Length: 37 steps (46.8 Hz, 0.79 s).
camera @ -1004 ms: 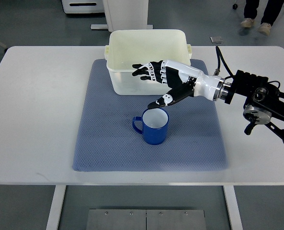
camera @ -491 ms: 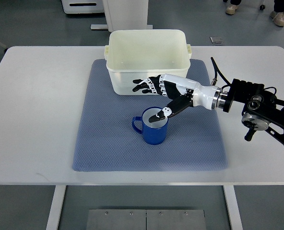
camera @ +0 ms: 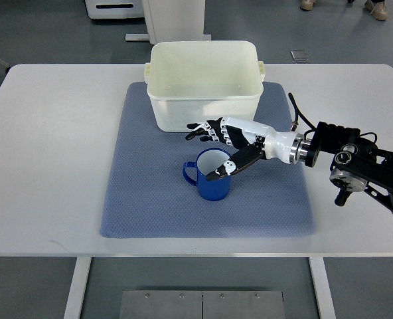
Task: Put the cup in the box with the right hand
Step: 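Close the right hand fingers around the blue mug's rim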
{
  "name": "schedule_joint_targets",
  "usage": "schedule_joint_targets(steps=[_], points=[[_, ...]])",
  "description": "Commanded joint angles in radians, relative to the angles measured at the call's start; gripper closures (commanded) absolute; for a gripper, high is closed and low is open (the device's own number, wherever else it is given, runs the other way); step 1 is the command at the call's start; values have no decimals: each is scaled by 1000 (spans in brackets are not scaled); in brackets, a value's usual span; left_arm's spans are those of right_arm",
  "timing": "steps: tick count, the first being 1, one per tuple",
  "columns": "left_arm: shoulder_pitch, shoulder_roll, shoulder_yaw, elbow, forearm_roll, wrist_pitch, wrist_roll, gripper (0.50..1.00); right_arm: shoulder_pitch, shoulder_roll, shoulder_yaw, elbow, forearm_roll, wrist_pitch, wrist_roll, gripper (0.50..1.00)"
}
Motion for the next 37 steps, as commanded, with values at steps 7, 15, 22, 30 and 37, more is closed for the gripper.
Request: schedule_joint_targets(steps=[7, 15, 22, 30, 37], points=[[0, 0, 1, 0, 0, 0, 0, 500, -8, 2, -23, -12, -2, -29, 1, 507], [0, 0, 0, 0, -1, 0, 0, 500, -22, 2, -25, -23, -4, -29, 3, 507], [0, 0, 0, 0, 0, 0, 0, 500, -27, 2, -34, -24, -4, -29, 3, 507], [0, 0, 1, 0, 0, 0, 0, 500, -34, 5, -40, -27, -7, -29, 3, 507], [0, 0, 1, 0, 0, 0, 0, 500, -45, 18, -42, -61, -20, -30, 3, 507]])
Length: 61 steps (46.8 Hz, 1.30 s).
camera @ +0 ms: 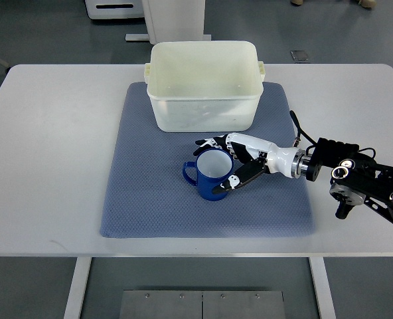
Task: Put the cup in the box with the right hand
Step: 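Close the right hand fingers around the blue mug's rim, then lift the blue mug with the right hand over the cream box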
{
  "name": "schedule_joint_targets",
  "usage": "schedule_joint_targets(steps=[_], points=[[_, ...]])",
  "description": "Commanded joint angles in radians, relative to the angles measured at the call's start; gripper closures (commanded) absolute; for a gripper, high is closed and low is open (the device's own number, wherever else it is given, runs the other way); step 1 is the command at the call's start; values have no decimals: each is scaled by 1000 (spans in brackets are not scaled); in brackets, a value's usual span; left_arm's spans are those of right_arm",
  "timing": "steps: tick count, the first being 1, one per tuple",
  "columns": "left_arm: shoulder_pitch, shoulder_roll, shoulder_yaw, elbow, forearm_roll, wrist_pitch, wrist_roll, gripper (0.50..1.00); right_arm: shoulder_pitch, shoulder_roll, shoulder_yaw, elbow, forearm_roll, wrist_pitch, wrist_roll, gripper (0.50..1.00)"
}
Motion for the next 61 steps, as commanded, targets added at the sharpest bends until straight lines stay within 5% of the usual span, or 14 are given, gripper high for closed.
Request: schedule_joint_targets(steps=[1, 12, 16, 24, 28, 44, 61], points=[[0, 0, 0, 0, -1, 0, 0, 500, -2, 11, 0, -20, -2, -1, 0, 507], [0, 0, 0, 0, -1, 0, 0, 500, -5, 21, 0, -29, -2, -19, 0, 517], [0, 0, 0, 0, 0, 0, 0, 500, -13, 21, 0, -29, -2, -21, 1, 569], [0, 0, 0, 0, -1, 0, 0, 500, -19, 22, 0, -31, -2, -22, 20, 829], [0, 0, 0, 0, 0, 0, 0, 500, -23, 24, 0, -31, 0, -22, 18, 1000], [0, 0, -1, 0, 0, 0, 0, 500, -11, 24, 12, -40, 23, -37, 3, 1000], [0, 0, 0, 0, 0, 0, 0, 500, 115, -151, 52, 135, 89, 10, -8, 1000]])
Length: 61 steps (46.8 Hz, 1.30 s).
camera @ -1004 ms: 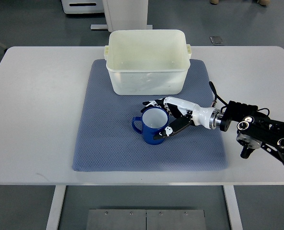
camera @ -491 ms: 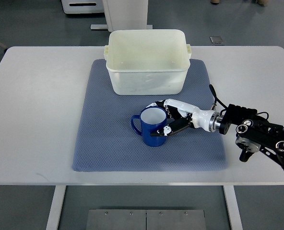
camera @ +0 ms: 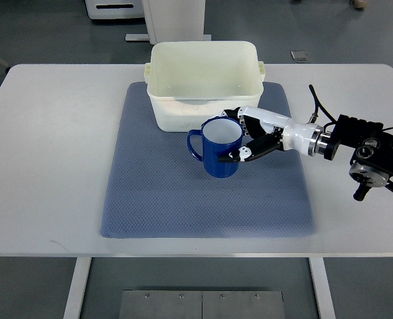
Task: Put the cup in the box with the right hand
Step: 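Lift the blue mug with the right hand over the cream box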
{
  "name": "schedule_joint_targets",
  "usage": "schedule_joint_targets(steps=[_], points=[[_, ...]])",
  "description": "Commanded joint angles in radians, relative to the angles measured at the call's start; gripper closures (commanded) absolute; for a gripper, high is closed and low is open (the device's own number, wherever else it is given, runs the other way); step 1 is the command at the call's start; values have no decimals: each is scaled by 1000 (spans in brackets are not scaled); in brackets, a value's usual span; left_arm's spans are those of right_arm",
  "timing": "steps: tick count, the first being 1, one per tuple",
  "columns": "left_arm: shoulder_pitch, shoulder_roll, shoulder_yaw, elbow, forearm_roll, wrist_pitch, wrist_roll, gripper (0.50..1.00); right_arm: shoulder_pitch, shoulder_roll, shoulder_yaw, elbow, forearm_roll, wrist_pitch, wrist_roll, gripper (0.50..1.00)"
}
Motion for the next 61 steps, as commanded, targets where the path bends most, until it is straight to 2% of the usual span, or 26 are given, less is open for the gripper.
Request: schedule_joint_targets(steps=[1, 12, 17, 23, 44, 52, 61], points=[[0, 0, -1, 0, 0, 0, 0, 500, 39, -14, -1, 3, 27, 1, -6, 1000], [0, 0, -1, 0, -1, 0, 0, 500, 178, -23, -2, -25, 151, -3, -69, 1000], [0, 0, -1, 0, -1, 0, 0, 500, 219, -13, -4, -78, 196, -16, -85, 1000], [0, 0, 1, 0, 0, 0, 0, 500, 259, 58, -1, -166, 232, -42, -121, 1000], [0, 0, 1, 0, 0, 0, 0, 500, 277, 254, 31, -419, 265, -209, -223, 1000], [0, 0, 1, 0, 0, 0, 0, 500, 274, 288, 31, -463, 265, -263, -232, 1000], [0, 0, -1, 0, 0, 0, 0, 500, 267, 316, 31, -489, 265, -273, -239, 1000]])
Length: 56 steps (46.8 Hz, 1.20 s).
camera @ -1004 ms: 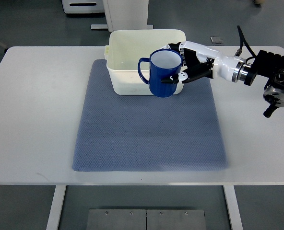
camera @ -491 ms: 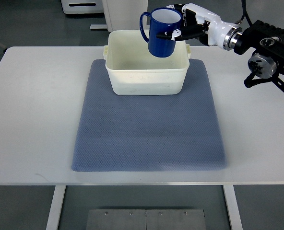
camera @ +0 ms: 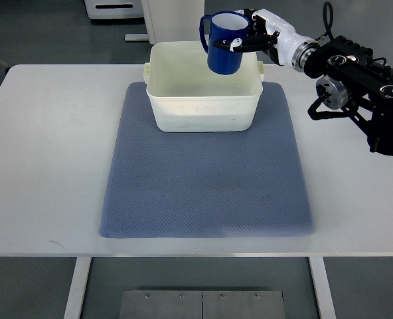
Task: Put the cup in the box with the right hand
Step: 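Lower the mug into the cream box and open the right hand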
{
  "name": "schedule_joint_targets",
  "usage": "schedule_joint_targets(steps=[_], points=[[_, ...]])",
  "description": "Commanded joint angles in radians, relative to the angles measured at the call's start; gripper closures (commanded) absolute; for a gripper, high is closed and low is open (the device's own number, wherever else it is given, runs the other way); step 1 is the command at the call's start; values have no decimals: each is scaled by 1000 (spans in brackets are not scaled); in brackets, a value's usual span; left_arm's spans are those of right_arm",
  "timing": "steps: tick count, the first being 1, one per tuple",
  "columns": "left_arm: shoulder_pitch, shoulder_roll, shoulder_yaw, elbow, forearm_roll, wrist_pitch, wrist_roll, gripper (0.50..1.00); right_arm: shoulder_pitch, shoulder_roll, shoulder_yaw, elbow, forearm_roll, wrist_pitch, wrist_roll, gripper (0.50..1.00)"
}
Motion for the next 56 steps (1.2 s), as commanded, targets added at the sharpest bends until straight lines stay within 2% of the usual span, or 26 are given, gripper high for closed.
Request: schedule_joint_targets(steps=[1, 17, 47, 52, 56], points=[[0, 0, -1, 0, 0, 0, 0, 500, -2, 10, 0, -8, 0, -2, 0, 1000], [0, 0, 1, 0, -1, 0, 0, 500, -7, 22, 1, -8, 0, -2, -16, 1000], [0, 0, 1, 0, 0, 0, 0, 500, -44, 45, 1, -11, 0, -22, -2, 998], [0, 0, 1, 0, 0, 0, 0, 500, -48, 47, 1, -8, 0, -22, 0, 850], [0, 0, -1, 0, 0, 0, 0, 500, -50, 48, 1, -11, 0, -22, 0, 677]])
